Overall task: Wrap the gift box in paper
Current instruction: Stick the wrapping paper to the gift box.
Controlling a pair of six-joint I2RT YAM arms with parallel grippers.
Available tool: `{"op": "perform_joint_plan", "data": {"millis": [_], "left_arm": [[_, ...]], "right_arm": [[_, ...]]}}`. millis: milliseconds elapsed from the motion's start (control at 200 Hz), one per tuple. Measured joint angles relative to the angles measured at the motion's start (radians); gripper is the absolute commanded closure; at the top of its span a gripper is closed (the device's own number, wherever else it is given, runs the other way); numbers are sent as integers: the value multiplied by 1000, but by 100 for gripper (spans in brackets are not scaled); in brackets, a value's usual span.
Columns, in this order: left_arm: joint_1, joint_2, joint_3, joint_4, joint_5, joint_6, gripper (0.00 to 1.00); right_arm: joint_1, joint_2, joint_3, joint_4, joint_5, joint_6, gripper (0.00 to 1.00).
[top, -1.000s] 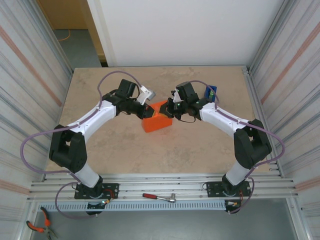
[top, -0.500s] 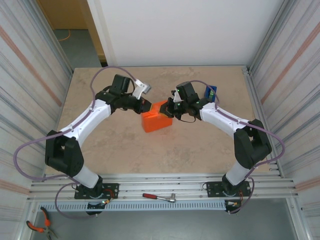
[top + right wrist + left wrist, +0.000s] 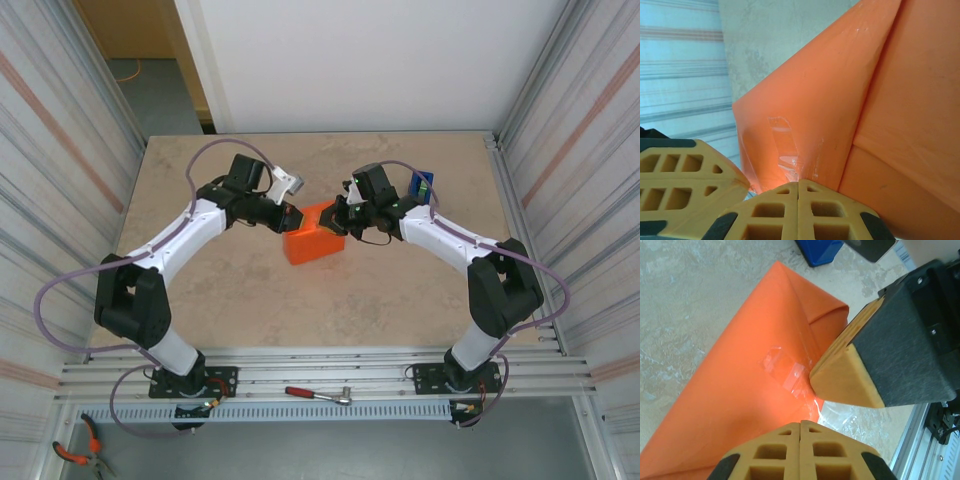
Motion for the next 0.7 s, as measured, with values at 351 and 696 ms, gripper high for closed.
{"op": "perform_joint_plan", "data": {"millis": [351,696], "left_arm": [[-29,4,-8,-24,-51,24,100],[-41,6,-8,-31,-75,46,100]], "right_arm": [[0,0,0,1,0,0,97],[0,0,13,-31,-3,-1,92]]}}
